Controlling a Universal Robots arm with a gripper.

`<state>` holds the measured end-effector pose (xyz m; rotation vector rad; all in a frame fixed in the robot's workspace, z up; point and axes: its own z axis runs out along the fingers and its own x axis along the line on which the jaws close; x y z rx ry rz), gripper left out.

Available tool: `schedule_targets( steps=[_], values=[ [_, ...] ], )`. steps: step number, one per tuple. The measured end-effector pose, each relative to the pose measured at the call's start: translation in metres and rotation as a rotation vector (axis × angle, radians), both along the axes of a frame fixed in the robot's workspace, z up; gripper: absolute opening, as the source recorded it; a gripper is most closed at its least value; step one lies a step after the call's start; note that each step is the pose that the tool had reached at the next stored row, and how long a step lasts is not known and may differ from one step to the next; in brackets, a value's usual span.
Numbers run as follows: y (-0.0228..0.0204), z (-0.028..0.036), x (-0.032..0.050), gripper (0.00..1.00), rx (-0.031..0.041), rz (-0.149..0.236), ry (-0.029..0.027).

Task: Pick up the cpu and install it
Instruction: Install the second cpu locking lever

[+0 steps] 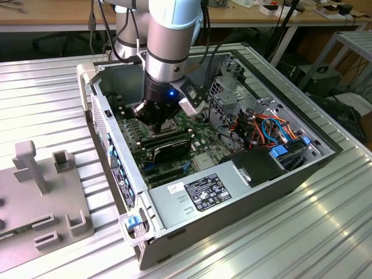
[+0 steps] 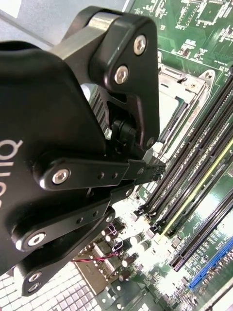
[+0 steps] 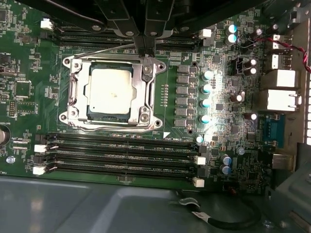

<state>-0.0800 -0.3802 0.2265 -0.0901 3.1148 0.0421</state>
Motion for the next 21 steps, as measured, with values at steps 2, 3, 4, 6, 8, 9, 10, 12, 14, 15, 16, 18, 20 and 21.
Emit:
schedule_targets(
  steps=[2,3,4,6,8,9,10,12,14,15,16,18,20,21],
  values=[
    [0.0007,-0.0051,-0.0004,0.11,0.0,0.0,-0.0001],
    [0.0007,-0.0052,-0.0004,0.11,-0.0002,0.0,0.0],
    [0.0007,-0.0053,-0.0004,0.11,-0.0002,0.0,0.0],
    [0.0008,-0.0054,-0.0004,0.11,0.0001,0.0,-0.0001],
    [0.0012,-0.0058,-0.0006,0.11,0.0007,0.0,-0.0003],
    [0.0014,-0.006,-0.0007,0.11,0.0009,0.0,-0.0003],
    [0.0016,-0.0061,-0.0008,0.11,0.001,0.0,-0.0003],
    [0.0017,-0.0062,-0.0009,0.11,0.0008,0.0,-0.0001],
    [0.0018,-0.0062,-0.0009,0.11,0.0008,0.0,0.0],
    [0.0018,-0.0063,-0.0009,0.11,0.0008,0.0,0.0],
    [0.0018,-0.0063,-0.0009,0.11,0.0009,0.0,-0.0001],
    [0.0018,-0.0064,-0.0009,0.11,0.0008,0.0,-0.0001],
    [0.0018,-0.0071,-0.001,0.11,0.0012,0.0,-0.0003],
    [0.0019,-0.0075,-0.0011,0.11,0.0011,0.0,-0.0002]
  ],
)
